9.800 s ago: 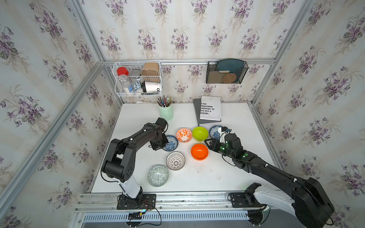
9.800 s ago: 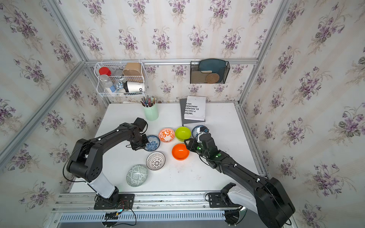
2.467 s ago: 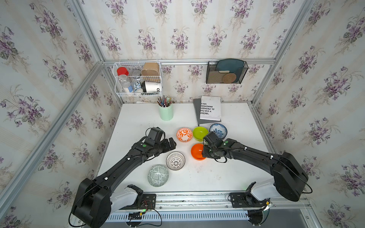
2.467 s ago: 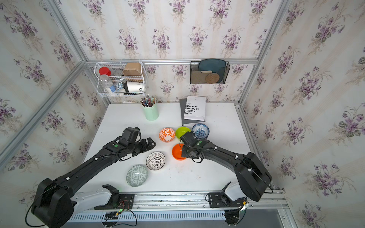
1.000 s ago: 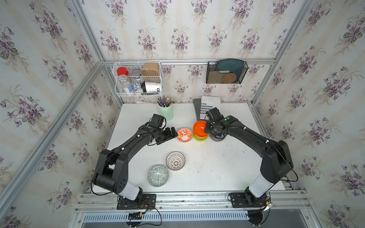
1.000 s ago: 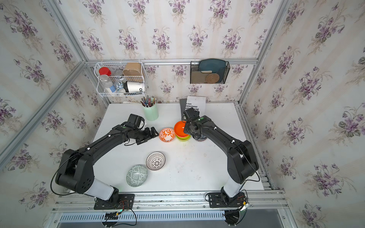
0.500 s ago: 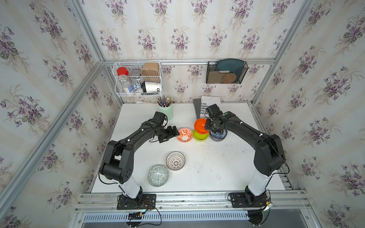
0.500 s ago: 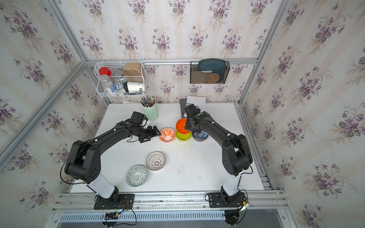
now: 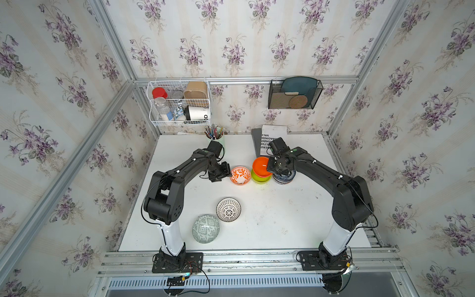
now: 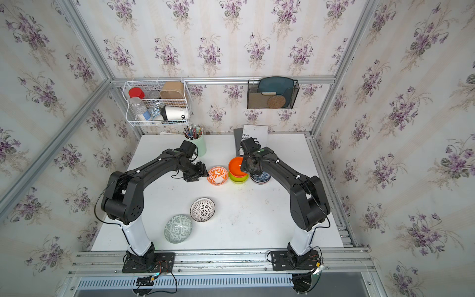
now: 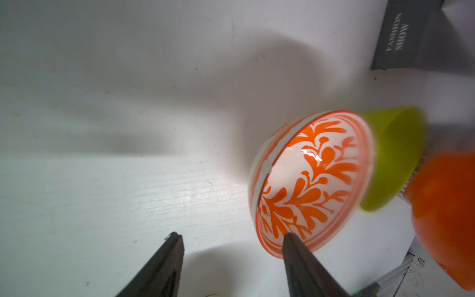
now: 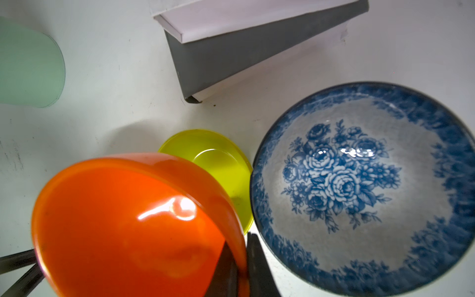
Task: Stack the bowls
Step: Place the bowl on the bowl.
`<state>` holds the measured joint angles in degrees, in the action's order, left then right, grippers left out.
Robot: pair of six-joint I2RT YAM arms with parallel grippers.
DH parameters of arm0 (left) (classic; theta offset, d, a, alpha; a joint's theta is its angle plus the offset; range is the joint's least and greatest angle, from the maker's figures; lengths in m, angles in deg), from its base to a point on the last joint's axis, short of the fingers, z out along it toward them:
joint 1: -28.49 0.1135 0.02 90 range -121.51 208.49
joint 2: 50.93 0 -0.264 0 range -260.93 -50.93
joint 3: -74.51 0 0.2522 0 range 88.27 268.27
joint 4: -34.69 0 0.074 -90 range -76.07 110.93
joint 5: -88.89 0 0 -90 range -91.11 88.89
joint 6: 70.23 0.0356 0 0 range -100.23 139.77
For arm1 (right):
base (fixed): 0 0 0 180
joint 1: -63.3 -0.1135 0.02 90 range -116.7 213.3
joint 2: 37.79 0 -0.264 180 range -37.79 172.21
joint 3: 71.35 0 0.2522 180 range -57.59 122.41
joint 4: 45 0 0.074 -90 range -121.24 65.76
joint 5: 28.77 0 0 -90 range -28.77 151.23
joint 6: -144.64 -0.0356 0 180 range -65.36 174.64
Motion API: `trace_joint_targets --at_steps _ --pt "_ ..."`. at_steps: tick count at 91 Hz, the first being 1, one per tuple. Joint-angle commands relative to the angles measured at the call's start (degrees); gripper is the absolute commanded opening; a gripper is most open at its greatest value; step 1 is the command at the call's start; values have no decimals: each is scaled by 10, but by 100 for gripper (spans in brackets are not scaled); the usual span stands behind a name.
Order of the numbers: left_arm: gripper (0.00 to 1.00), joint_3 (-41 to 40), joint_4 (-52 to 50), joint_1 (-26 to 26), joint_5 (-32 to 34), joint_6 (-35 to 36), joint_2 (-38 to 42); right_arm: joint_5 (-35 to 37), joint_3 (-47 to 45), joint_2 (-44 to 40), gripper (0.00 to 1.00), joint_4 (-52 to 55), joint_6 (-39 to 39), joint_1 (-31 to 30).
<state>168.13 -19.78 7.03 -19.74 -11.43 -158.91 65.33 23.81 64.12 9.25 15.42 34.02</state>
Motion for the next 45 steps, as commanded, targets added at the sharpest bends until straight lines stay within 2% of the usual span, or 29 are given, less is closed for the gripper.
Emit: trace_joint_targets --at_steps 1,26,35,45 --pt "62 17 -34 -5 24 -3 -20 -5 1 1 0 -16 -5 -1" --pt "61 53 -42 -8 34 -6 -34 -10 -1 6 0 -24 -3 -1" --pt "56 77 -61 -10 41 -5 -52 -9 -1 8 0 -25 -4 -1" --pt "47 94 -72 -11 50 -3 -68 -11 -1 9 0 -28 -3 -1"
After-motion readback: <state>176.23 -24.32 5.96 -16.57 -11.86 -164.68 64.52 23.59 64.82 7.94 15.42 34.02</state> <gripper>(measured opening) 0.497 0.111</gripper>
